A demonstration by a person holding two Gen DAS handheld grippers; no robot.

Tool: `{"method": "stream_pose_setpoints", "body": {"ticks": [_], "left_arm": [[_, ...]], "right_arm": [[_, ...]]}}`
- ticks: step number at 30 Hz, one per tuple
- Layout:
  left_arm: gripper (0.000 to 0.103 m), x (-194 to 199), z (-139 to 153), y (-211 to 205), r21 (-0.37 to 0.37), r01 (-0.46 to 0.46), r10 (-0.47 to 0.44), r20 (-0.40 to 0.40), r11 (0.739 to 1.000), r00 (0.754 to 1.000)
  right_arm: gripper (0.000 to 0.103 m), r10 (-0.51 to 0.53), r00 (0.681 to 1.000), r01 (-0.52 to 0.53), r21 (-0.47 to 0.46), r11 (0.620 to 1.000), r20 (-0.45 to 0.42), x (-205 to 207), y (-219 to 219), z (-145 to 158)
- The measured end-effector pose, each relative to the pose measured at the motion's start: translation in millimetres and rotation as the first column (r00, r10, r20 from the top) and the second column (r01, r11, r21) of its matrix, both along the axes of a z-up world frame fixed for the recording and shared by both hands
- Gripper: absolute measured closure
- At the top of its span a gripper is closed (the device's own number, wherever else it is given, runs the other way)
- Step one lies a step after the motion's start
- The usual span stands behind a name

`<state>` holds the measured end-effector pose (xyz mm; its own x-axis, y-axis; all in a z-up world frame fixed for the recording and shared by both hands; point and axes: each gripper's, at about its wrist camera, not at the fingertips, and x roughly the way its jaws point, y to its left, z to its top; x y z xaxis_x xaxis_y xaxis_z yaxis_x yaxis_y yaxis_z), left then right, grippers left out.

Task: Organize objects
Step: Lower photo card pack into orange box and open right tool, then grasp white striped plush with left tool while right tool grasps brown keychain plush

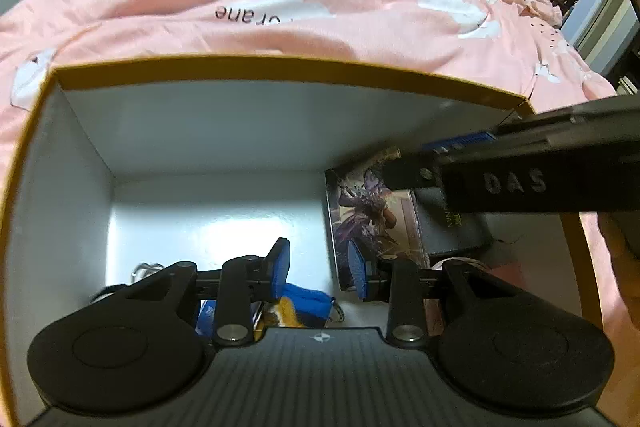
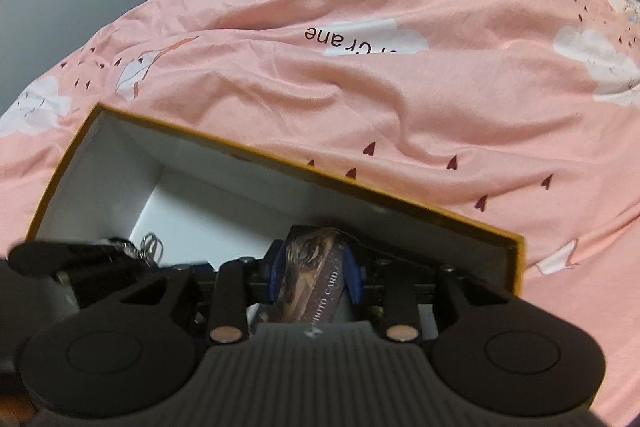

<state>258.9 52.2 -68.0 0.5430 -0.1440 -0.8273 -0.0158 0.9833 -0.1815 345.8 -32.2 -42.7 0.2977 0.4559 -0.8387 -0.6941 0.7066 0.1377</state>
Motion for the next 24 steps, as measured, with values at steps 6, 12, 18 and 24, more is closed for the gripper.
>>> {"method": "stream_pose_setpoints", "body": {"ticks": [6, 12, 18, 24], "left_arm": [[0.065, -7, 9, 6, 0.011, 0.015, -0.015, 0.022, 1.0, 1.0], [0.065, -7, 15, 19, -0.013, 0.022, -0.022, 0.036, 1.0, 0.999], [0.065, -4, 14, 34, -0.027, -0.006, 0.007, 0.032, 1.0, 0.999], [0.065, -2, 7, 35, -0.043, -0.006, 0.007, 0.021, 0.999, 1.0]], "right_arm": [[0.069, 0.073, 0.997, -0.072, -0.038, 0.997, 0.016, -20, -9, 2], [0.057, 0.203, 0.977, -0.192, -0.138, 0.972, 0.071, -44, -1, -8], [0.052, 0.295, 0.951, -0.271, -0.215, 0.938, 0.09, -55, 11, -22], [0.048, 0.358, 0.923, -0.303, -0.308, 0.902, 0.141, -63, 19, -36]]}}
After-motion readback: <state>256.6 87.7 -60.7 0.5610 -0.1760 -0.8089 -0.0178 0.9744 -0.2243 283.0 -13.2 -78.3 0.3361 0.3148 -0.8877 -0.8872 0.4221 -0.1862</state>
